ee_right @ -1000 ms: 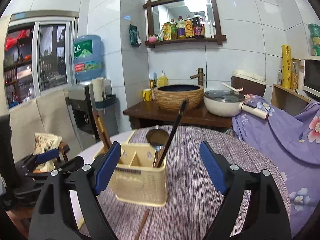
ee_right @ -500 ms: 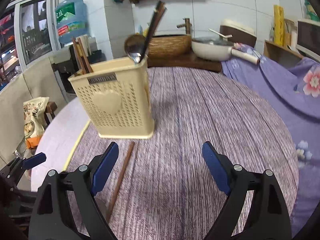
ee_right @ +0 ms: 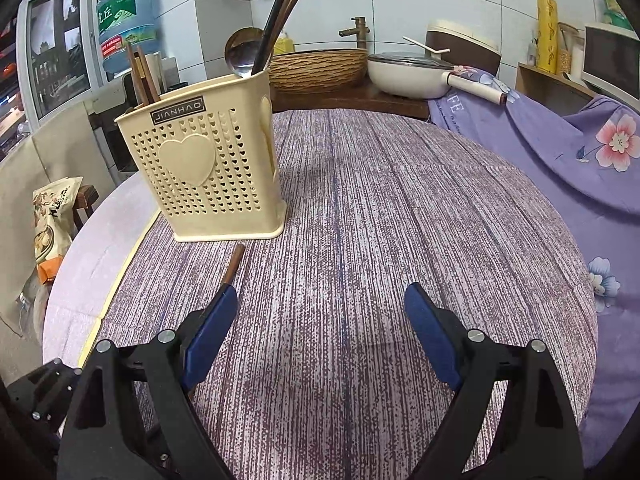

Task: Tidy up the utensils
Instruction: 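Move both tools back down to the cloth beside the holder, then close the left tool on the metal spoon while the right tool closes on a wooden chopstick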

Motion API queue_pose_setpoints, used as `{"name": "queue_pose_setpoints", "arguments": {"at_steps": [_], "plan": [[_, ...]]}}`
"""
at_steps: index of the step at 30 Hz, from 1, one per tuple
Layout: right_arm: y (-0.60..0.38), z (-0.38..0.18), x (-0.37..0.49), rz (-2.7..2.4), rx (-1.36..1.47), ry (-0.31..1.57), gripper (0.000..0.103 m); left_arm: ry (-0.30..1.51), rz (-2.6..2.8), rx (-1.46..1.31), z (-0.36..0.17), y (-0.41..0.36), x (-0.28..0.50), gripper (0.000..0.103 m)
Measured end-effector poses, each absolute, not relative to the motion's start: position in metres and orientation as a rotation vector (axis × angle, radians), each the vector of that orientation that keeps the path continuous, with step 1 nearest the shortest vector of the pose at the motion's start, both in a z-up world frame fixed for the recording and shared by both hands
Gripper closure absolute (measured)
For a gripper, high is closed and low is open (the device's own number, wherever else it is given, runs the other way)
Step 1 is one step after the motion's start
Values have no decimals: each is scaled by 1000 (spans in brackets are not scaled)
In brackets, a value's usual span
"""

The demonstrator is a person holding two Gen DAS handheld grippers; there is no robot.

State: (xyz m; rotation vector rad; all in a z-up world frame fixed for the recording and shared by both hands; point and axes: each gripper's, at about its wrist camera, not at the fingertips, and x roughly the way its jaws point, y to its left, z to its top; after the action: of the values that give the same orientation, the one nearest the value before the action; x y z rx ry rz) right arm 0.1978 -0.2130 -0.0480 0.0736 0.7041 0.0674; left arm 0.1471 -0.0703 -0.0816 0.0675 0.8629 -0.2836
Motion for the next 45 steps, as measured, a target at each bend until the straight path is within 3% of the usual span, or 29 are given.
{"name": "queue_pose_setpoints", "arguments": {"at_steps": [6,21,45], "plan": [[-210,-49,198,78,66,714,18,881,-279,57,-86,-73,151,67],[-194,-60,216,112,77,791,20,860,-266,15,-79,-60,151,67],[-126,-92,270,121,41,931,64,856,-176,-82,-81,-9,170,67]]}}
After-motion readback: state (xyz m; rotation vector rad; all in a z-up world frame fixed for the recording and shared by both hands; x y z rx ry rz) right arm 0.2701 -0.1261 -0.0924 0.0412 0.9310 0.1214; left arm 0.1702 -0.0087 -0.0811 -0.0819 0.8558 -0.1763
